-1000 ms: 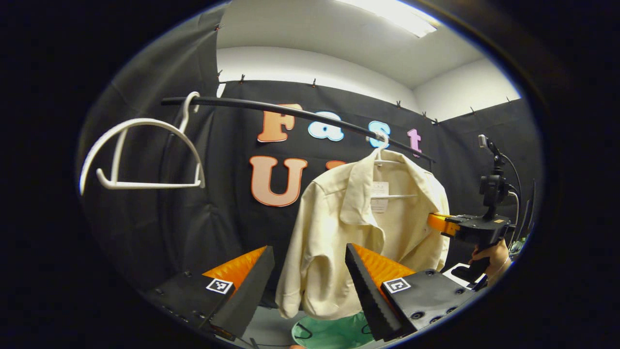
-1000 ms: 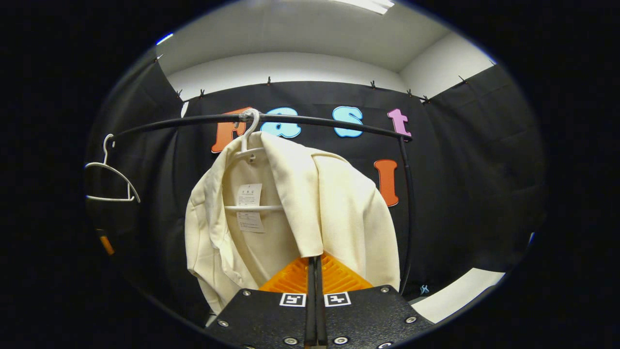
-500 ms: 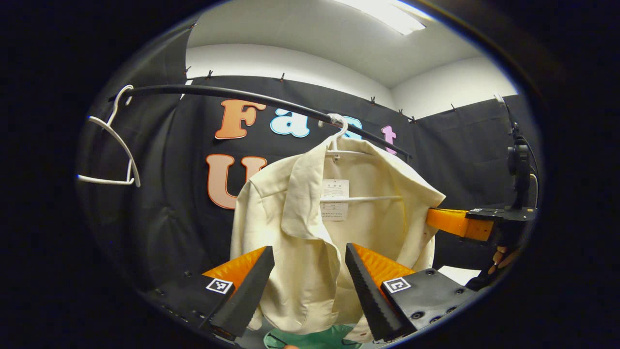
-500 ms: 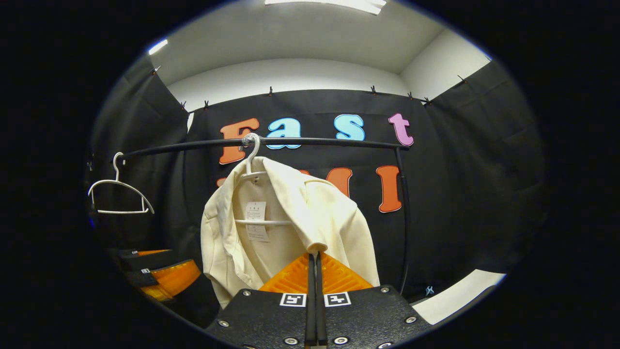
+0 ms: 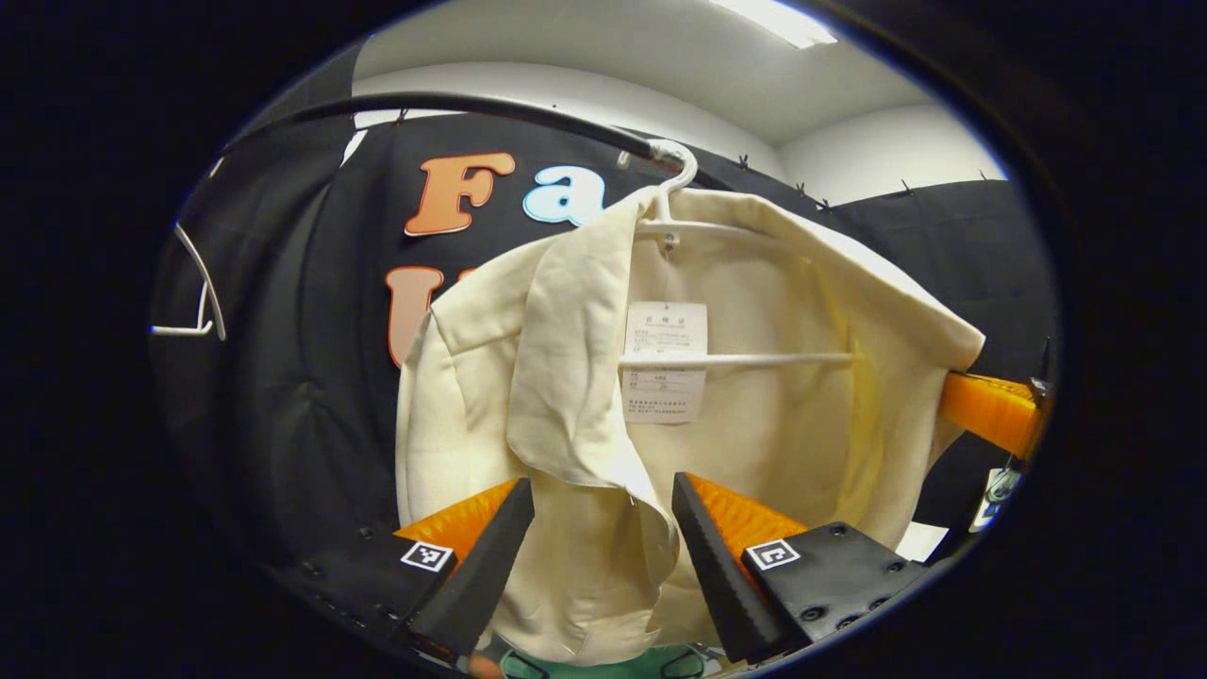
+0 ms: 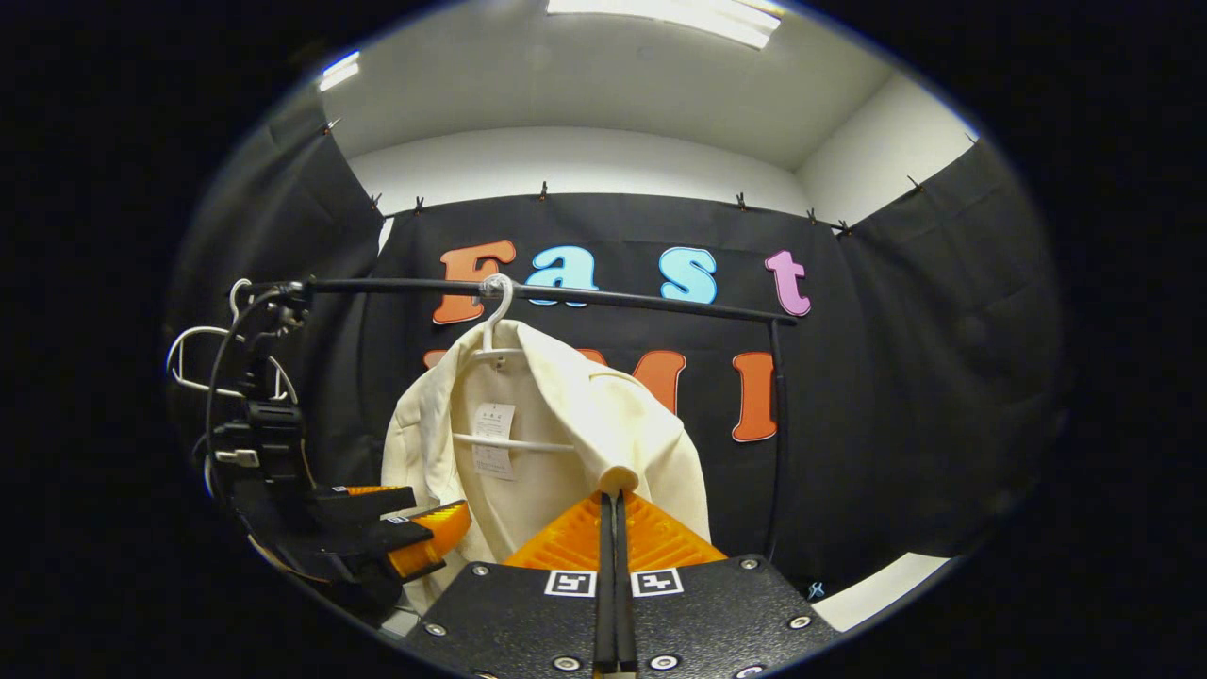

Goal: Grasp the clothes on the hanger with both hands and then place them into the laundry hamper below.

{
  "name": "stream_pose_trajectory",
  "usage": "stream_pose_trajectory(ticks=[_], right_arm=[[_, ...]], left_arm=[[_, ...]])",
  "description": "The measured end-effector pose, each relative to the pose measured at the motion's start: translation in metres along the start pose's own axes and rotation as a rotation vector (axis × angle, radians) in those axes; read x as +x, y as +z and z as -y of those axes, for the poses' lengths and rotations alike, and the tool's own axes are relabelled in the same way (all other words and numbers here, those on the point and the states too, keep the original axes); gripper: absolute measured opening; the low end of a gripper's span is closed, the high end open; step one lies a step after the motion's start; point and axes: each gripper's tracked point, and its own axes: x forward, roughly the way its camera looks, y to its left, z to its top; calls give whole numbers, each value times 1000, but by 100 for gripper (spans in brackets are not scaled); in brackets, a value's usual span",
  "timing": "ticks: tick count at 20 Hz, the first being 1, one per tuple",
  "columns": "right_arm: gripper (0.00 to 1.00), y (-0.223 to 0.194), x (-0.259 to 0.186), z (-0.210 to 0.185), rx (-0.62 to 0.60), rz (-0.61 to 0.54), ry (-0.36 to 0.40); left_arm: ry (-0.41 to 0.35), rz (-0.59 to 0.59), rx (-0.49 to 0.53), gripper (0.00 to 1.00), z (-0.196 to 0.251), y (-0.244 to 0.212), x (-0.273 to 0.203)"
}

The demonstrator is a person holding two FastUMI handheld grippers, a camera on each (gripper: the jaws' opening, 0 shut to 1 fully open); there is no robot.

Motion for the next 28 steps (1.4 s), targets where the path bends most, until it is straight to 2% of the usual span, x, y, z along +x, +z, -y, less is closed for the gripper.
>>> stream_pose_trajectory(ticks=[3,4,5,6,7,8,9,10,11,12,13,14,15,16,17,19,22,28], right_arm=[[0,2,6,0,11,1,20],[6,3,8,0,13,0,27],[0,4,10,1,16,-1,34],[6,6,11,1,18,1,41],[6,7,12,1,17,1,47],[0,7,13,2,14,0,54],[6,9,14,2,6,2,61],[7,9,16,2,-2,2,65],[0,9,17,3,-5,-1,67],[6,9,17,3,-1,-7,72],[6,8,17,3,6,-13,76],[0,9,17,3,12,-17,77],[6,10,18,5,13,-18,76],[7,12,17,6,9,-17,76],[0,16,18,8,7,-15,76],[0,25,15,11,9,-2,87],[0,44,10,27,-26,35,55],[0,97,10,57,-116,110,-16]], left_arm=[[15,3,-16,96,-3,-3,9],[24,9,-16,95,-5,-1,9],[23,19,-18,91,-6,2,11],[7,33,-26,88,-3,6,13],[-2,45,-34,82,-3,8,14],[9,51,-30,70,-7,10,14],[14,52,-23,55,-8,9,14],[25,49,-9,46,-10,7,15],[34,43,-1,39,-10,5,14],[31,36,-3,34,-9,4,15],[22,17,-11,25,-6,0,15],[9,-6,-12,9,-4,-8,15],[14,-31,-20,11,-4,-11,13],[12,-39,-19,7,-4,-9,11],[11,-31,-14,7,-6,-5,8],[29,2,9,7,-16,6,0],[96,42,62,6,-41,33,-16],[226,116,108,6,-106,95,-41]])
